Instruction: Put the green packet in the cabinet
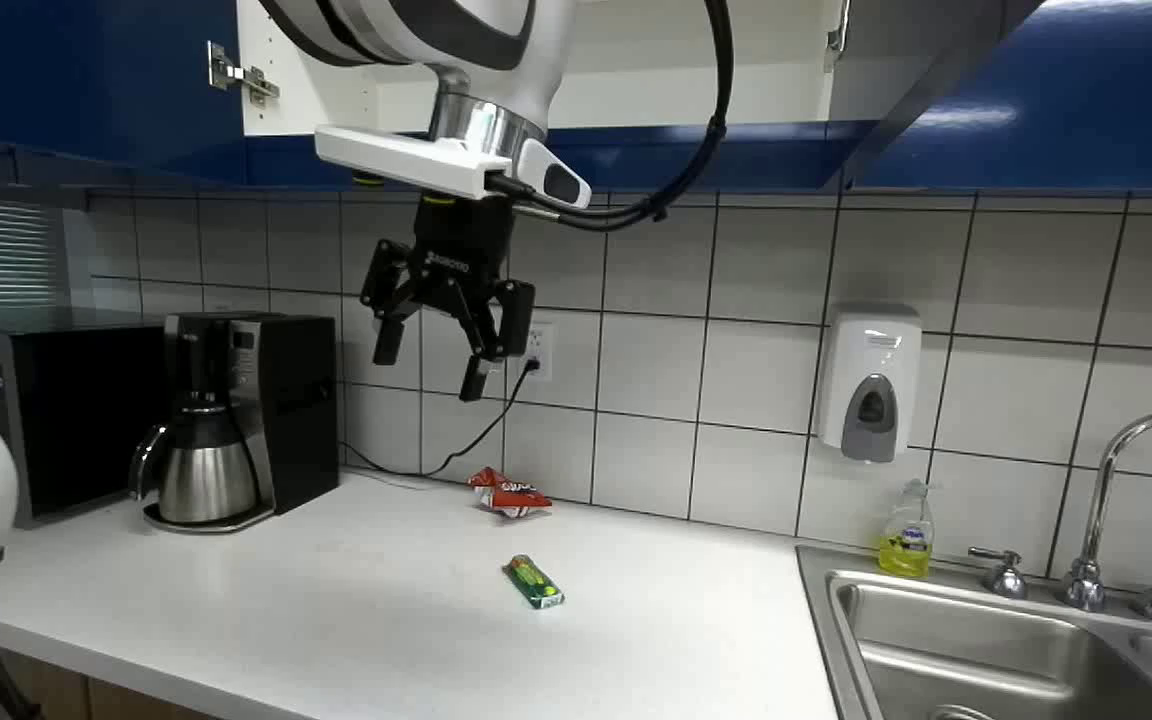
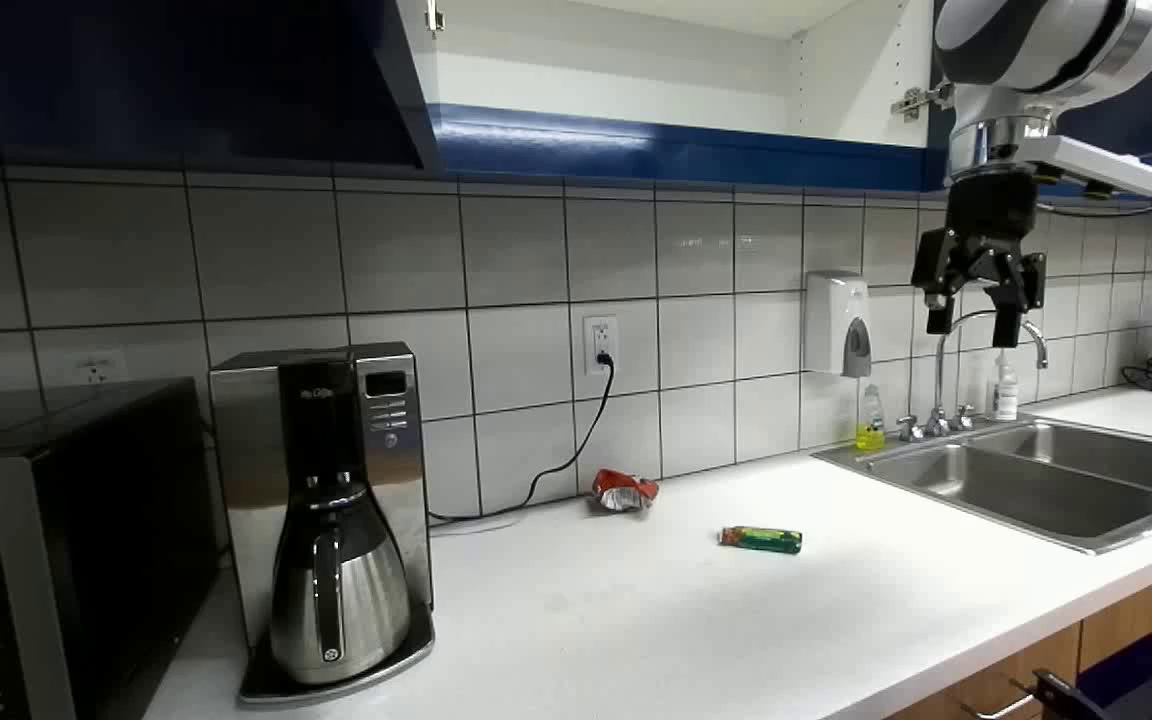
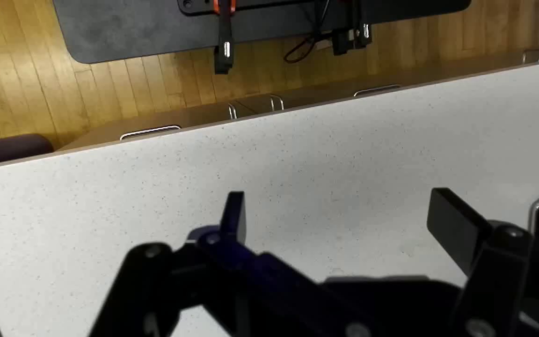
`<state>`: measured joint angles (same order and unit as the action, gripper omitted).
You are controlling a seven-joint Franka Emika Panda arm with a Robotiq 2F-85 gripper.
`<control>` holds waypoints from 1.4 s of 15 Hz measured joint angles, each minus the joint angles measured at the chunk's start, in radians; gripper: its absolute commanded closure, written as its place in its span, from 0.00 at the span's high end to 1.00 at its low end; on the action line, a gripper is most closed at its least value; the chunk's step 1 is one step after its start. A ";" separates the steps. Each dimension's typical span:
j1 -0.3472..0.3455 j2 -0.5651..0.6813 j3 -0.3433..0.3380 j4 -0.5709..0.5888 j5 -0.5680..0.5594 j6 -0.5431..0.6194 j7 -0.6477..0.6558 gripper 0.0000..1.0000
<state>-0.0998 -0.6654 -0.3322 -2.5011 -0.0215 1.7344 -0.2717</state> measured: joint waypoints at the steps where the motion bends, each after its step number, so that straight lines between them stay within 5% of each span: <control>1: 0.000 0.000 0.000 0.000 0.000 0.000 0.000 1.00; 11: 0.000 0.001 0.003 0.000 -0.005 0.011 0.000 1.00; 21: -0.017 0.137 0.023 -0.001 -0.065 0.346 0.063 1.00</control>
<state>-0.1165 -0.5286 -0.3091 -2.5020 -0.0864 2.0805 -0.2086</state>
